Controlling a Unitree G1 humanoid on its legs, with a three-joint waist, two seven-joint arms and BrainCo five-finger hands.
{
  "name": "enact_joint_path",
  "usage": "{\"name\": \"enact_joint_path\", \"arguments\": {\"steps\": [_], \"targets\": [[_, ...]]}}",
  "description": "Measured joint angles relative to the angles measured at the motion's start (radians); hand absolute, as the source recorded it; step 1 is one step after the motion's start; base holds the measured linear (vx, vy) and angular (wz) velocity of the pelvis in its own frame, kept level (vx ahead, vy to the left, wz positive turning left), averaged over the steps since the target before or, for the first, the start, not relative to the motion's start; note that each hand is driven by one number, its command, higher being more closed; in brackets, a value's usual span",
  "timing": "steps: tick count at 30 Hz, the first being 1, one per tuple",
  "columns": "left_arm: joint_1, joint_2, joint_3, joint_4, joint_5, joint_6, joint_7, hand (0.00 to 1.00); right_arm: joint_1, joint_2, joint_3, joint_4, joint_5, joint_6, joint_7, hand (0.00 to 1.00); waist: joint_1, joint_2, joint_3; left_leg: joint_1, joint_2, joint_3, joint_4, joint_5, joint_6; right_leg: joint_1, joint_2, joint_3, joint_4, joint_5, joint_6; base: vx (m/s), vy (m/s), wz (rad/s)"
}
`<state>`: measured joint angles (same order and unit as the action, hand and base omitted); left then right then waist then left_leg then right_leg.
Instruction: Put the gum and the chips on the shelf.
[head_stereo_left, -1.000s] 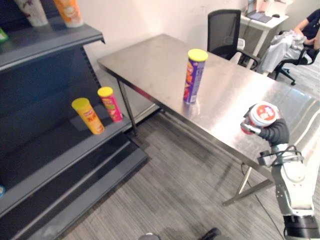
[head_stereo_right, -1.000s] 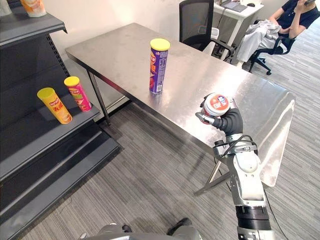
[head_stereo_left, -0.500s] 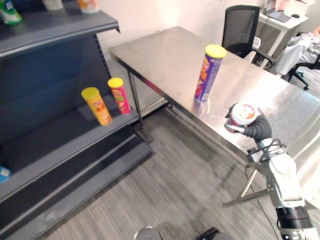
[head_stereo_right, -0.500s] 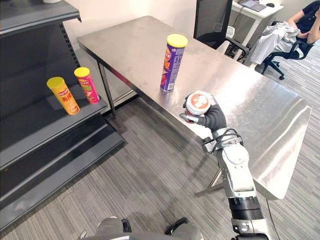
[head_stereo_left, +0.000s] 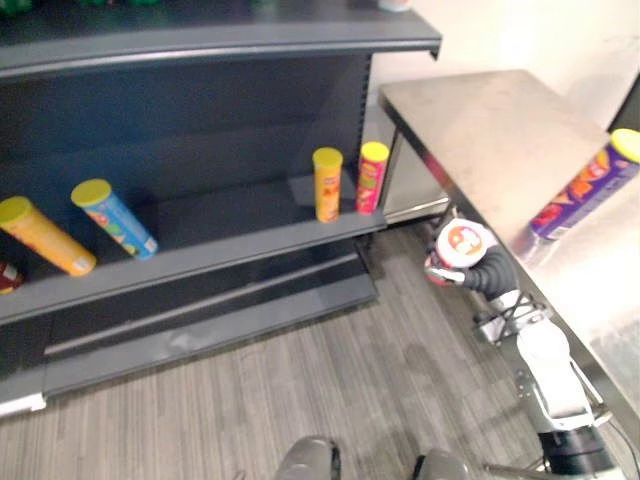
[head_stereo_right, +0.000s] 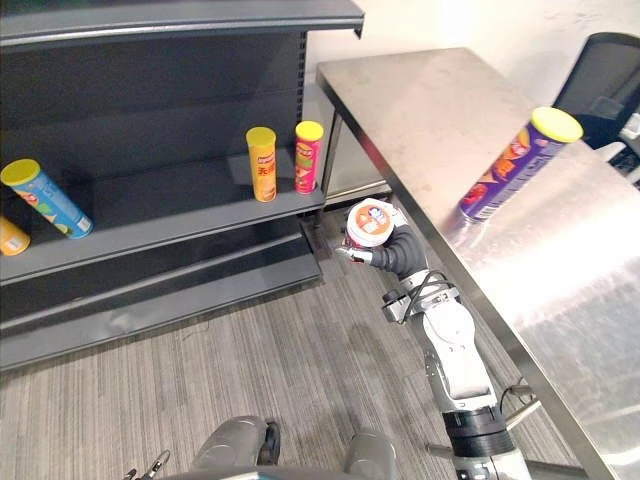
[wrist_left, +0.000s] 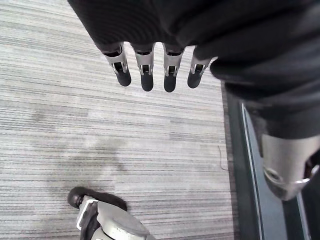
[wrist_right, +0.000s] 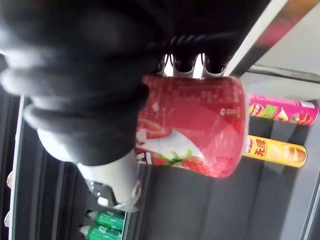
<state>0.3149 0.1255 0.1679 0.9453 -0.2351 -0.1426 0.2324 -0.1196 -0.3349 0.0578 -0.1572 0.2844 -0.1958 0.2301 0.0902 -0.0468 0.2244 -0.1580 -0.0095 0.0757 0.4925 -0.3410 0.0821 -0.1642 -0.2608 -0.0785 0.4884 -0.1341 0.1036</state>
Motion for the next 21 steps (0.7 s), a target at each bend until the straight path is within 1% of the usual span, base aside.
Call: {"name": "enact_joint_path", "arguments": {"steps": [1, 4, 6, 7, 8, 10, 12, 13, 14, 16, 18, 20, 21], "targets": [[-0.003, 0.000, -0.002, 0.006, -0.002, 0.000, 0.000, 0.00, 0.001, 0.000, 0.000, 0.003, 0.000, 0.000, 0.000, 1.00, -0.001, 0.000, 0.000, 0.002, 0.001, -0.009, 0.000, 0.001, -0.003, 0.006, 0.006, 0.000, -0.018, -0.004, 0.006, 0.11, -0.158, 0.32], [-0.028, -0.001, -0.003, 0.013, -0.021, -0.004, 0.000, 0.00, 0.001, 0.000, 0.001, 0.021, 0.004, -0.001, 0.000, 1.00, -0.003, 0.005, 0.003, 0.020, 0.022, -0.051, -0.002, 0.002, -0.043, 0.049, 0.038, -0.015, -0.087, -0.021, 0.014, 0.10, -0.237, 0.28], [-0.038, -0.011, -0.003, 0.014, -0.021, -0.011, 0.000, 0.00, -0.005, 0.000, 0.011, 0.028, 0.015, -0.001, 0.000, 1.00, -0.001, 0.001, 0.002, 0.026, 0.046, -0.063, -0.020, 0.020, -0.090, 0.101, 0.068, -0.049, -0.139, -0.028, 0.021, 0.05, -0.278, 0.14], [-0.038, -0.015, -0.003, 0.013, -0.021, -0.013, 0.000, 0.00, -0.006, 0.000, 0.014, 0.030, 0.024, -0.001, -0.001, 1.00, -0.003, 0.001, 0.001, 0.034, 0.053, -0.064, -0.036, 0.030, -0.106, 0.104, 0.072, -0.058, -0.138, -0.028, 0.021, 0.04, -0.279, 0.20], [-0.037, -0.020, -0.003, 0.014, -0.021, -0.021, 0.000, 0.00, -0.006, 0.000, 0.018, 0.033, 0.033, -0.001, -0.001, 1.00, -0.007, 0.000, 0.001, 0.055, 0.064, -0.067, -0.073, 0.051, -0.129, 0.115, 0.080, -0.075, -0.139, -0.031, 0.015, 0.03, -0.232, 0.29], [-0.037, -0.022, -0.002, 0.013, -0.021, -0.024, 0.002, 0.00, -0.008, -0.001, 0.018, 0.037, 0.035, -0.002, -0.003, 1.00, -0.010, -0.002, 0.000, 0.069, 0.076, -0.082, -0.131, 0.092, -0.147, 0.125, 0.089, -0.111, -0.140, -0.043, -0.004, 0.01, -0.213, 0.42], [-0.038, -0.029, -0.002, 0.011, -0.022, -0.027, 0.002, 0.00, -0.008, -0.001, 0.018, 0.040, 0.040, -0.003, -0.004, 1.00, -0.022, -0.004, -0.001, 0.073, 0.078, -0.086, -0.186, 0.143, -0.158, 0.128, 0.088, -0.148, -0.145, -0.045, -0.008, 0.00, -0.214, 0.64], [-0.035, -0.034, -0.002, 0.013, -0.021, -0.033, 0.003, 0.00, -0.007, -0.001, 0.018, 0.047, 0.040, -0.003, -0.006, 1.00, -0.036, -0.004, -0.001, 0.073, 0.082, -0.078, -0.221, 0.172, -0.162, 0.137, 0.087, -0.173, -0.156, -0.045, -0.010, -0.03, -0.138, 0.75], [-0.034, -0.035, -0.002, 0.013, -0.021, -0.035, 0.003, 0.00, -0.003, -0.001, 0.017, 0.049, 0.040, -0.003, -0.010, 1.00, -0.037, -0.003, -0.001, 0.074, 0.089, -0.057, -0.244, 0.187, -0.167, 0.140, 0.088, -0.190, -0.160, -0.046, -0.013, -0.05, -0.101, 0.67], [-0.035, -0.036, -0.003, 0.013, -0.021, -0.044, 0.003, 0.00, 0.003, -0.001, 0.013, 0.051, 0.039, -0.005, -0.023, 1.00, -0.038, -0.004, -0.001, 0.076, 0.094, -0.032, -0.285, 0.217, -0.166, 0.141, 0.090, -0.215, -0.161, -0.050, -0.020, -0.06, -0.061, 0.43], [-0.034, -0.036, -0.005, 0.012, -0.021, -0.047, 0.003, 0.00, 0.008, 0.000, 0.004, 0.051, 0.039, -0.007, -0.023, 1.00, -0.037, -0.004, -0.001, 0.084, 0.092, -0.028, -0.316, 0.240, -0.166, 0.145, 0.090, -0.215, -0.166, -0.047, -0.026, -0.07, -0.018, 0.25], [-0.035, -0.035, -0.006, 0.012, -0.021, -0.049, 0.004, 0.00, 0.008, 0.001, -0.005, 0.051, 0.038, -0.014, -0.011, 1.00, -0.035, -0.004, -0.002, 0.098, 0.089, -0.018, -0.343, 0.251, -0.161, 0.152, 0.090, -0.212, -0.179, -0.044, -0.030, -0.08, 0.014, 0.04], [-0.035, -0.035, -0.008, 0.011, -0.021, -0.051, 0.007, 0.00, 0.009, 0.001, -0.008, 0.051, 0.038, -0.026, 0.002, 1.00, -0.035, -0.004, -0.002, 0.102, 0.088, -0.005, -0.361, 0.257, -0.158, 0.152, 0.090, -0.209, -0.191, -0.042, -0.033, -0.08, 0.025, -0.06]]}}
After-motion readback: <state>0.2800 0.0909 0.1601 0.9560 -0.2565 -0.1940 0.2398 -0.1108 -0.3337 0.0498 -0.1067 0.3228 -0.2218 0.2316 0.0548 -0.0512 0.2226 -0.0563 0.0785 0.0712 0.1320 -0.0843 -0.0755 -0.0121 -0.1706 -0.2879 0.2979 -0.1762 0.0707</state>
